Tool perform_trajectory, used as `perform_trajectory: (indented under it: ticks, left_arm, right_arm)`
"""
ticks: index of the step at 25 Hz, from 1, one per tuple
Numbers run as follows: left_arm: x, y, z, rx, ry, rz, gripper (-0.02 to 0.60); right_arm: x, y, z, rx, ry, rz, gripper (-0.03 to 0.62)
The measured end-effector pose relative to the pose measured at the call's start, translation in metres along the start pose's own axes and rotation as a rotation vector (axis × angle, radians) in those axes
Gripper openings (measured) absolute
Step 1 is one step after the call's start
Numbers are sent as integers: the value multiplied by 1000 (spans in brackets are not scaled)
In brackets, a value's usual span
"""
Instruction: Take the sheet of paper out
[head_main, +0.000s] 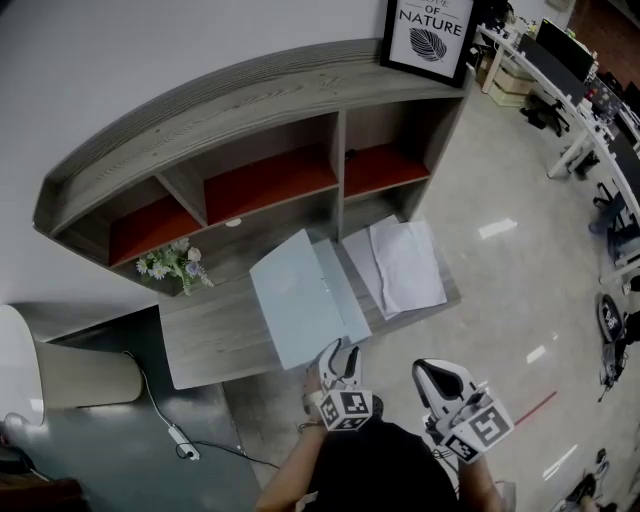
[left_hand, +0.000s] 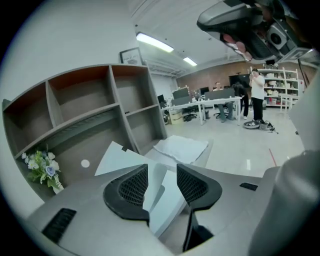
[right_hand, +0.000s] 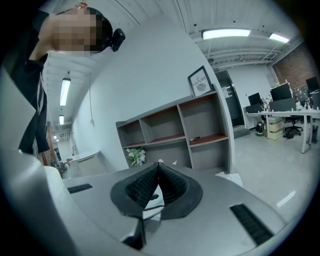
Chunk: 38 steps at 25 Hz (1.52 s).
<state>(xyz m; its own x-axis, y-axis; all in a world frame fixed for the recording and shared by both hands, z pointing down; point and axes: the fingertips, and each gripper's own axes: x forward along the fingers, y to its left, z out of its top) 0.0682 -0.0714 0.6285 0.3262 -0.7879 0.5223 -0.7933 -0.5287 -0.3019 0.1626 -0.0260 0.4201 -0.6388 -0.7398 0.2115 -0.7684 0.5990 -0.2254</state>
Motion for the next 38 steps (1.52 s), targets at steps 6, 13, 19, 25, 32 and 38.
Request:
perform_trajectory:
  ticks: [6, 13, 19, 25, 32, 38]
  left_arm:
    - [9, 3, -3, -28, 3, 28, 170]
    - [12, 8, -5, -51, -1, 72, 114]
    - [13, 6, -4, -85, -4, 75, 98]
    - [9, 7, -2, -100, -13, 77, 84]
    - [-2, 16, 3, -129, -40, 88, 64]
    - [-19, 28, 5, -196, -74, 99, 48]
  right_arm:
    - [-10, -5, -6, 6, 17, -29, 12]
    - [-19, -9, -13, 7, 27, -48, 12]
    - [-26, -13, -14, 3, 30, -62, 12]
    - [-28, -13, -11, 8, 19, -63, 12]
    - [-20, -11, -7, 3, 7, -38, 12]
    - [-7, -3, -2, -3, -2, 2, 12]
